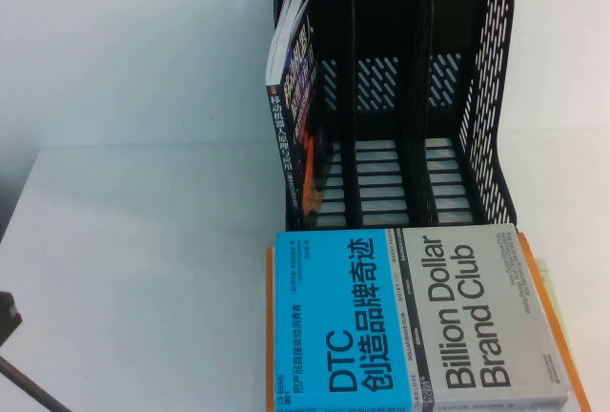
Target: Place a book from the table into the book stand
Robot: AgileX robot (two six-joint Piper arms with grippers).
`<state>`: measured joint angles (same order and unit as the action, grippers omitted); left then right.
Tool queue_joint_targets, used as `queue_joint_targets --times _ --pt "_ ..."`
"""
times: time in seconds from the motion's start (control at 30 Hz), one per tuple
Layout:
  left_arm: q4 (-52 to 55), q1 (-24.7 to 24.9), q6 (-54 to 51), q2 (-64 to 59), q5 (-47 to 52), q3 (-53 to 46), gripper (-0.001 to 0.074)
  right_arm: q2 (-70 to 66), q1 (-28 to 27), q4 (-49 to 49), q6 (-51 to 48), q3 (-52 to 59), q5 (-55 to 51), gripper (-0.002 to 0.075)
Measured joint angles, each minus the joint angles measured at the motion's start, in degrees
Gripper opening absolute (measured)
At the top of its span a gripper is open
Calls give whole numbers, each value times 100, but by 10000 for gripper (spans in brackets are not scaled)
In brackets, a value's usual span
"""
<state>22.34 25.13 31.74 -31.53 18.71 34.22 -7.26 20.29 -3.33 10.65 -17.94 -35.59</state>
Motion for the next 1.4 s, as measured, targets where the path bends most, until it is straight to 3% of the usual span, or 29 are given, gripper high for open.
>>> queue_joint_targets --times 0.17,0.33,0.67,0.83,1.0,1.4 --pt "-26 0 0 0 -23 -123 -1 0 0 0 0 0 0 -2" --pt "-816 -120 149 256 -22 -577 -1 0 0 0 0 0 0 -2" --pt "-1244 -1651 -517 2004 -302 -2221 -1 0 0 0 0 0 0 -2" --pt "-1284 -2098 -736 2839 -330 -3002 -1 0 0 0 0 0 0 -2" --pt "-1377 -2198 -1041 3192 -319 -3525 -1 0 0 0 0 0 0 -2" --pt "-1394 -2207 -1075 3201 -258 -3547 -1 0 0 0 0 0 0 -2"
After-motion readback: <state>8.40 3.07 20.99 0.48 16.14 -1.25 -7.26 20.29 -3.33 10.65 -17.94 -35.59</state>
